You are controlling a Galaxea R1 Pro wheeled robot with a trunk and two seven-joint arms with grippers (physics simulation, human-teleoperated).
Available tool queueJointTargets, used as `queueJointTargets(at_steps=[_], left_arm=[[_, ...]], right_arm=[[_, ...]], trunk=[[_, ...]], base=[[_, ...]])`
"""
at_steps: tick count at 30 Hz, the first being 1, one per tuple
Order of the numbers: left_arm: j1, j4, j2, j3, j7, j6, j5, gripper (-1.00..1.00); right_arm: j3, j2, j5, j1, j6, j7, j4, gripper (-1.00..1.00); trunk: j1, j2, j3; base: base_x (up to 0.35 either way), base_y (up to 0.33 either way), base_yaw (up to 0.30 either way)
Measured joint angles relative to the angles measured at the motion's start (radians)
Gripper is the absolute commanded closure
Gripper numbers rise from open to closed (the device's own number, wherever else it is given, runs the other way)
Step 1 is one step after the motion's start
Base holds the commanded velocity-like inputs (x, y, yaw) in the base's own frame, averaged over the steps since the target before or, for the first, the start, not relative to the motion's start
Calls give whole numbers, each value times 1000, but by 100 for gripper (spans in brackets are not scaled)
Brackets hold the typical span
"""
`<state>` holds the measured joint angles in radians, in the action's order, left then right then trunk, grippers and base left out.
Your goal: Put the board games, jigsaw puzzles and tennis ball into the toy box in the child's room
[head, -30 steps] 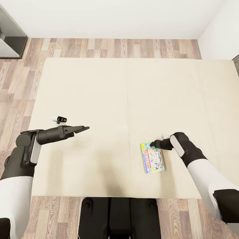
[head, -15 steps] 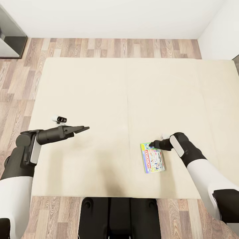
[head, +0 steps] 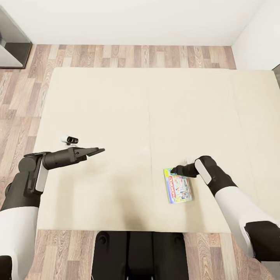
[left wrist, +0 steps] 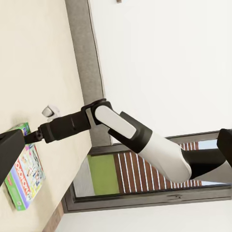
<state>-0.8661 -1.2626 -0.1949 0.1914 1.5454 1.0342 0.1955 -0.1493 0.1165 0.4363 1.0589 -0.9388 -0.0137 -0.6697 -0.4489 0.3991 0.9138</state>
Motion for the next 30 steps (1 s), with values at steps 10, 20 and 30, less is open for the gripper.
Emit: queueJointTargets(at_steps=[10, 20, 30], left_arm=[[0, 0, 0, 0, 0, 0, -2, -100], [0, 0, 0, 0, 0, 0, -3, -100], [1, 0, 0, -1, 0, 0, -3, -100]], right_arm=[[-1, -16, -17, 0, -1, 1, -2, -100], [-2, -38, -2, 0, 0, 2, 28, -100], [2, -42, -3, -1, 2, 0, 34, -100]], trunk=[[0, 0, 0], [0, 0, -4], [0, -1, -10]], base=[[0, 0, 0], [0, 0, 0], [0, 0, 0]])
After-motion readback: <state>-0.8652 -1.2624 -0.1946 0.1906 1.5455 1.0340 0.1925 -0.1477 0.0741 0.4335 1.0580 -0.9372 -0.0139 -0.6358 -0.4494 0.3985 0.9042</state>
